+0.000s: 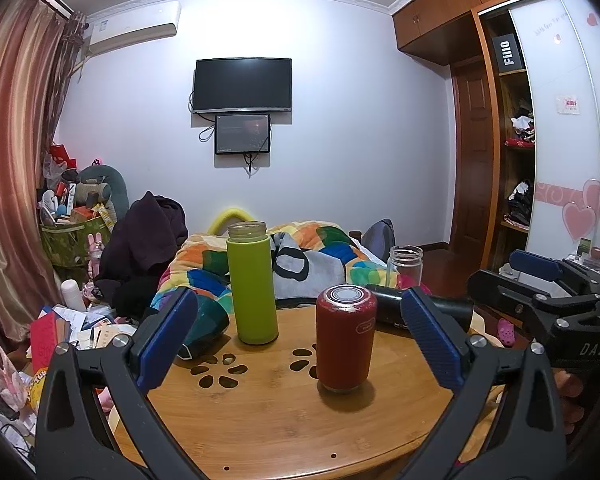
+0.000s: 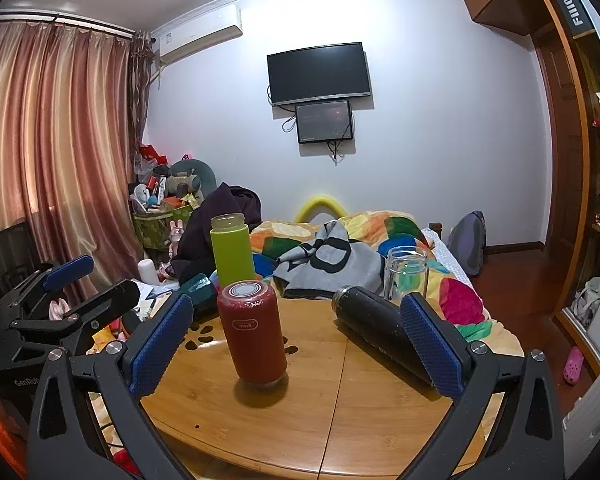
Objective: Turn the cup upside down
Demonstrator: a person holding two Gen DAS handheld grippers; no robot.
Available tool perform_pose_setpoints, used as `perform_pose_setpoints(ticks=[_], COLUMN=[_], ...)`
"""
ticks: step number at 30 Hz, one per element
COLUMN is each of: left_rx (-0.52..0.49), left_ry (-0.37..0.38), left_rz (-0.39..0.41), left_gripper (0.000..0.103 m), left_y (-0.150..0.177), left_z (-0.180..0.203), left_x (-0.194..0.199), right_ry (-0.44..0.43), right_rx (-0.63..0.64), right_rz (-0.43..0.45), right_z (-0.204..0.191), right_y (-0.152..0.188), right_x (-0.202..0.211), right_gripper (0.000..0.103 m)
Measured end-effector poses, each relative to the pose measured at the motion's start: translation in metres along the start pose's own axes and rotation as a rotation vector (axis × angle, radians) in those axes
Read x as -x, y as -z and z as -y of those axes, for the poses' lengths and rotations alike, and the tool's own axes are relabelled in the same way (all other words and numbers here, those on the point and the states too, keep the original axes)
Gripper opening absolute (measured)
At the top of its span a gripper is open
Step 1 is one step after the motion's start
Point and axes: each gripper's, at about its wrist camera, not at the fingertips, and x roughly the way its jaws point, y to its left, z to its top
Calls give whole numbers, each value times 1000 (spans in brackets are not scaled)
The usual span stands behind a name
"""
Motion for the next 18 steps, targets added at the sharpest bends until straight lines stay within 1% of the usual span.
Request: perform_pose_setpoints(ticks=[18], left_rx=[-1], left_ry=[-3], left_rz=[4], left_gripper=[103], left_y=[-1], left_z=[-1], left_x=[1], right_ry=[-7], right_rx=[5], right_rz=[1], right_z=[-4], right_y=[-1], right_x=[3], right_gripper=[103])
